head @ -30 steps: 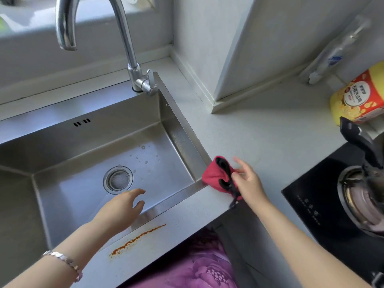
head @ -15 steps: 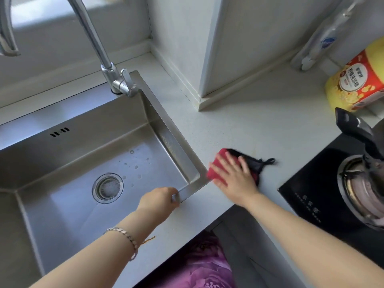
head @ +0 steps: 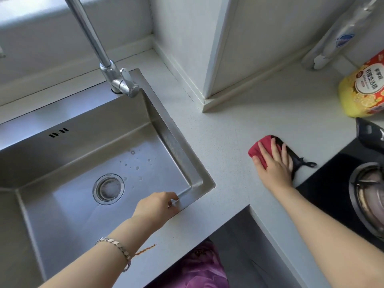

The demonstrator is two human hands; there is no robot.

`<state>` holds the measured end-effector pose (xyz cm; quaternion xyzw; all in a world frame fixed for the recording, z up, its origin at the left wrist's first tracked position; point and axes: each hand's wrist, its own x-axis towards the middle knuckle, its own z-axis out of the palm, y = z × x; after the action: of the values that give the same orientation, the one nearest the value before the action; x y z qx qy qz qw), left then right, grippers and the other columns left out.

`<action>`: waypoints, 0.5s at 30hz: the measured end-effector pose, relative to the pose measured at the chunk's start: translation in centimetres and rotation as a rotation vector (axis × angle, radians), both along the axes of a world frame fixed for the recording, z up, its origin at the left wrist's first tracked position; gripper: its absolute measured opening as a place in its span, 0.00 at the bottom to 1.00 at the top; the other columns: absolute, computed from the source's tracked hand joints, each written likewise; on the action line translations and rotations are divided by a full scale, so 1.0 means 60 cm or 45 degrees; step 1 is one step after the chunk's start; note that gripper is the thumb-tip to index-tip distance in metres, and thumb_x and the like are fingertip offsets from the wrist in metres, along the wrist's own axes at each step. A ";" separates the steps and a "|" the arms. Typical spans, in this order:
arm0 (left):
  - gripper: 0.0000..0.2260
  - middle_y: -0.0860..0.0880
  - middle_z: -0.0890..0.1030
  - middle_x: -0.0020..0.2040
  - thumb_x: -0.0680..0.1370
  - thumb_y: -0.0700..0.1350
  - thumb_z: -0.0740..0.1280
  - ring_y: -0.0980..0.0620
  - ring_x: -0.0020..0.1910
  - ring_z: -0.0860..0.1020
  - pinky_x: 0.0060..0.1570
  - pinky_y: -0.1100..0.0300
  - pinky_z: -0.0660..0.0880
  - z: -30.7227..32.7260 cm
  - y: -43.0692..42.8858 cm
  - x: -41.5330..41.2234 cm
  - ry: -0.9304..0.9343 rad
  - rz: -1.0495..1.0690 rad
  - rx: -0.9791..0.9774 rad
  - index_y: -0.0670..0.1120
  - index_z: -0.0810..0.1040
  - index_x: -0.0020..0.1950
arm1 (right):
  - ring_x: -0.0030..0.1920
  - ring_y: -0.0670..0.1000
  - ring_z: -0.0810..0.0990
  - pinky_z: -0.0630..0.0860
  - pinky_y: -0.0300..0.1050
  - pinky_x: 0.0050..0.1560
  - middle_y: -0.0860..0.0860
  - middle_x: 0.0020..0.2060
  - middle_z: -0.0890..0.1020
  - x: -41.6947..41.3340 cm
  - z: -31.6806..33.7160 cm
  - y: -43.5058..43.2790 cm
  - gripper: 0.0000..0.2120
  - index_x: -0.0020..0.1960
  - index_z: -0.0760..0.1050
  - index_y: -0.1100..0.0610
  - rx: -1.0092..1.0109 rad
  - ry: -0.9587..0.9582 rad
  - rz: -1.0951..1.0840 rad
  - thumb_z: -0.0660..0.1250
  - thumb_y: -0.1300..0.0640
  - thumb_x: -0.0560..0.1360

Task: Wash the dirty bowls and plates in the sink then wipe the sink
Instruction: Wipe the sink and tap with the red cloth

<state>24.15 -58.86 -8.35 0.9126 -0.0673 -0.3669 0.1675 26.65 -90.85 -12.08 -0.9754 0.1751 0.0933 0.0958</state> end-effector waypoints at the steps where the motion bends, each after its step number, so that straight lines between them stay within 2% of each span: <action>1: 0.14 0.54 0.78 0.58 0.79 0.52 0.60 0.52 0.57 0.76 0.53 0.59 0.74 0.003 0.009 -0.003 -0.028 0.021 -0.022 0.55 0.72 0.64 | 0.76 0.54 0.42 0.41 0.52 0.72 0.46 0.76 0.47 -0.018 0.003 0.012 0.31 0.74 0.55 0.41 -0.012 0.013 0.000 0.43 0.34 0.73; 3: 0.15 0.54 0.76 0.62 0.80 0.52 0.59 0.53 0.60 0.74 0.55 0.59 0.72 0.008 0.042 -0.012 -0.098 0.113 -0.049 0.54 0.70 0.67 | 0.76 0.53 0.42 0.40 0.51 0.72 0.46 0.76 0.48 -0.048 0.004 0.049 0.36 0.74 0.54 0.41 -0.008 0.016 0.013 0.36 0.32 0.68; 6: 0.15 0.53 0.75 0.64 0.80 0.51 0.60 0.53 0.61 0.74 0.57 0.58 0.71 0.016 0.126 -0.039 -0.169 0.234 -0.041 0.53 0.71 0.67 | 0.76 0.54 0.43 0.38 0.50 0.72 0.46 0.76 0.49 -0.090 0.002 0.130 0.37 0.73 0.55 0.40 -0.005 0.023 0.084 0.34 0.33 0.67; 8: 0.14 0.53 0.76 0.62 0.80 0.49 0.61 0.52 0.60 0.75 0.56 0.59 0.71 0.019 0.198 -0.071 -0.148 0.313 0.009 0.52 0.72 0.66 | 0.76 0.56 0.48 0.40 0.52 0.71 0.47 0.76 0.54 -0.118 0.001 0.189 0.35 0.73 0.58 0.42 0.030 0.007 0.138 0.38 0.35 0.69; 12: 0.12 0.52 0.80 0.53 0.77 0.47 0.65 0.52 0.54 0.78 0.54 0.60 0.71 0.018 0.334 -0.162 -0.068 0.438 0.112 0.50 0.78 0.60 | 0.70 0.63 0.65 0.51 0.54 0.66 0.53 0.70 0.68 -0.185 -0.007 0.323 0.26 0.68 0.70 0.47 0.032 -0.063 0.291 0.49 0.41 0.74; 15: 0.09 0.52 0.80 0.49 0.76 0.48 0.66 0.52 0.51 0.77 0.50 0.60 0.72 0.020 0.396 -0.230 -0.040 0.465 0.151 0.52 0.80 0.55 | 0.66 0.63 0.71 0.56 0.54 0.63 0.53 0.67 0.72 -0.238 -0.008 0.432 0.23 0.65 0.73 0.47 0.012 -0.118 0.410 0.53 0.43 0.74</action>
<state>10.36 -35.07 -7.17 0.9235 0.1185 -0.3195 0.1761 12.37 -64.96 -12.54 -0.9937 0.0116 0.0632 0.0922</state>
